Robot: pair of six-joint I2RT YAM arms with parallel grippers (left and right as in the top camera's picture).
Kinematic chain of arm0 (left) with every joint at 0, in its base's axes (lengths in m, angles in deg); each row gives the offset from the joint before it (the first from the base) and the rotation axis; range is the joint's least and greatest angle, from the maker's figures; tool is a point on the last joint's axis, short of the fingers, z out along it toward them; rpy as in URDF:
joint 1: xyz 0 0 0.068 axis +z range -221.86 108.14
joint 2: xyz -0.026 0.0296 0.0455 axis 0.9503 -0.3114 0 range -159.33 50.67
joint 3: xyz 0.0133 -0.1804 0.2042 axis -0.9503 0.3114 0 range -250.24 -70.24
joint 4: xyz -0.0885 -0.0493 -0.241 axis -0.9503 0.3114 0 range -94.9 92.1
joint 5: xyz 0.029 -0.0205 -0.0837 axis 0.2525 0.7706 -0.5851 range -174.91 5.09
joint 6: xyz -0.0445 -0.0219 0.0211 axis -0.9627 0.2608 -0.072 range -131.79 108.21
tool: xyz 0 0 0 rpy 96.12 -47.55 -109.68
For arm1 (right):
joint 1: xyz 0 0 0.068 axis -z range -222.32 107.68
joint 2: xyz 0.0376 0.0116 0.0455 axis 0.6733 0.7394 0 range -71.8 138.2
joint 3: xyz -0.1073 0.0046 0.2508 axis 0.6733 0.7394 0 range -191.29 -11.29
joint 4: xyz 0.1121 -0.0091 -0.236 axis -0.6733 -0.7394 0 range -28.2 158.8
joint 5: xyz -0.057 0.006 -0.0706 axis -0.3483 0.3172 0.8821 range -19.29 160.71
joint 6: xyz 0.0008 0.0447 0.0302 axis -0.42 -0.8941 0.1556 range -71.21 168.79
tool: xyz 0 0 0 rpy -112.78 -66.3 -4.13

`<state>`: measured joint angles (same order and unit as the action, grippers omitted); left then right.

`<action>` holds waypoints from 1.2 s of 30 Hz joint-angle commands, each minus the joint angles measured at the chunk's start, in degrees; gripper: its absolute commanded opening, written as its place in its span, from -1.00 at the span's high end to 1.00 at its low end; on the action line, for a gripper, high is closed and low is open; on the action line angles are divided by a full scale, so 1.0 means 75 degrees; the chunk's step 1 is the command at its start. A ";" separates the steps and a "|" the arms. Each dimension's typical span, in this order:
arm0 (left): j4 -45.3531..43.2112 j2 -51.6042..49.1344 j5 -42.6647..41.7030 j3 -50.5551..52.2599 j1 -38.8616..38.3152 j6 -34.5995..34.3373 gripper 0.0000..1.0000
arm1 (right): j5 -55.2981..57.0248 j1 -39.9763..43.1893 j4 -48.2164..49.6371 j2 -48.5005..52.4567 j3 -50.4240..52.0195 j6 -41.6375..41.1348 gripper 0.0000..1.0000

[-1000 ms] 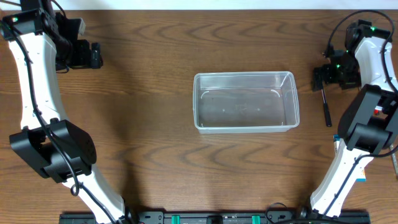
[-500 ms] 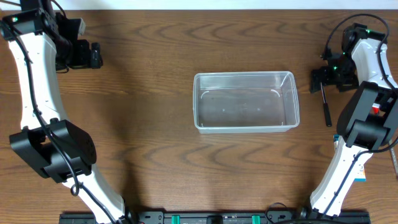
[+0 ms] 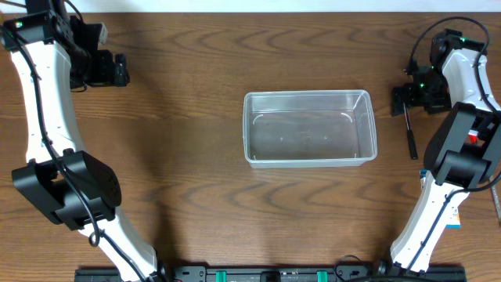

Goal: Pack container
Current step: 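Lower the right gripper and grasp the claw hammer by its handle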

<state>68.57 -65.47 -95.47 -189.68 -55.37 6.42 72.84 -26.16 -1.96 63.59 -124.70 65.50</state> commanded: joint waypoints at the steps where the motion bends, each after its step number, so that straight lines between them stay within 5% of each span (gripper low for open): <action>1: 0.0026 -0.0090 -0.0099 0.0052 0.0026 -0.0012 -0.96 | 0.0093 -0.0023 0.0023 0.0090 0.0009 -0.0032 -0.98; 32: 0.0026 -0.0090 -0.0099 0.0052 0.0026 -0.0012 -0.96 | 0.0256 -0.0117 0.0513 0.0093 0.0519 -0.0245 -0.98; 36: 0.0026 -0.0090 -0.0099 0.0052 0.0026 -0.0012 -0.96 | 0.0259 -0.0117 0.0522 0.0093 0.0527 -0.0254 -0.82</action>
<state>68.59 -65.47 -95.47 -189.68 -55.37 6.42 74.39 -26.55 1.91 63.70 -121.35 64.49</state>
